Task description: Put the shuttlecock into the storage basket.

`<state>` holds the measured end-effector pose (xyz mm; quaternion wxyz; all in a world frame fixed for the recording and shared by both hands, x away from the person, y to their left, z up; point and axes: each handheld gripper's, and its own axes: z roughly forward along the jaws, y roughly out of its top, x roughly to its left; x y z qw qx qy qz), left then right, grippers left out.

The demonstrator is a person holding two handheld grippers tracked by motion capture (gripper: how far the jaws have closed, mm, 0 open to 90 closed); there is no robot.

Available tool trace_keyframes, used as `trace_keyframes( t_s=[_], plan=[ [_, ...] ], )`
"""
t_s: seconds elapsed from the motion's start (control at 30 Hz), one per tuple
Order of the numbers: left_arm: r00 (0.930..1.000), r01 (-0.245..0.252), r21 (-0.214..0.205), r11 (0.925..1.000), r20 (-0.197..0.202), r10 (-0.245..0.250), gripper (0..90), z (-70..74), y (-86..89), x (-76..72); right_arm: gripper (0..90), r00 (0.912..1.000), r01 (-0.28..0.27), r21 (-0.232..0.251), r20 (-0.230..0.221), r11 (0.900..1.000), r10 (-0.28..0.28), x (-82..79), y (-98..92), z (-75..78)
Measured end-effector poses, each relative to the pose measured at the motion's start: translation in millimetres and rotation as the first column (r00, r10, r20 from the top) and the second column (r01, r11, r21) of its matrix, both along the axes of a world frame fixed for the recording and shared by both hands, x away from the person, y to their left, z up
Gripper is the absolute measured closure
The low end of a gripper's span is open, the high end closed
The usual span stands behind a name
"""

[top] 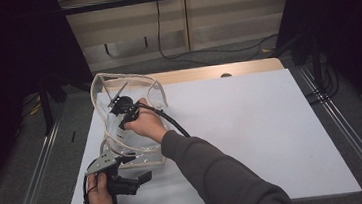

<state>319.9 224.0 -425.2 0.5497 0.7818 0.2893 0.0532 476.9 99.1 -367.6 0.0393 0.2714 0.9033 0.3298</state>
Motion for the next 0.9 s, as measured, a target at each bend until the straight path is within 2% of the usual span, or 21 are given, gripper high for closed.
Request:
trace_keyframes(
  t_s=[0.6,0.77,0.83,0.9],
  plan=[
    [1.0000,0.001,0.001,1.0000,0.003,-0.001,2.8,0.0,0.5,0.2,86.0,0.9994,-0.013,-0.014,-0.033,0.9998,0.012,-0.9,1.4,-8.4],
    [1.0000,-0.002,0.000,1.0000,0.000,0.002,2.8,-0.3,0.0,0.2,80.8,0.9993,-0.013,-0.013,-0.035,0.9998,0.013,-0.5,1.1,-9.8],
    [1.0000,-0.002,0.000,1.0000,0.001,0.002,2.8,-0.1,0.1,0.1,74.9,0.9991,-0.014,-0.023,-0.039,0.9996,0.013,-0.5,1.5,-10.9],
    [1.0000,-0.001,-0.002,1.0000,0.001,0.001,2.8,-0.1,0.3,0.1,73.4,0.9992,-0.016,-0.030,-0.037,0.9994,0.015,-0.4,1.6,-11.6]
  ],
)
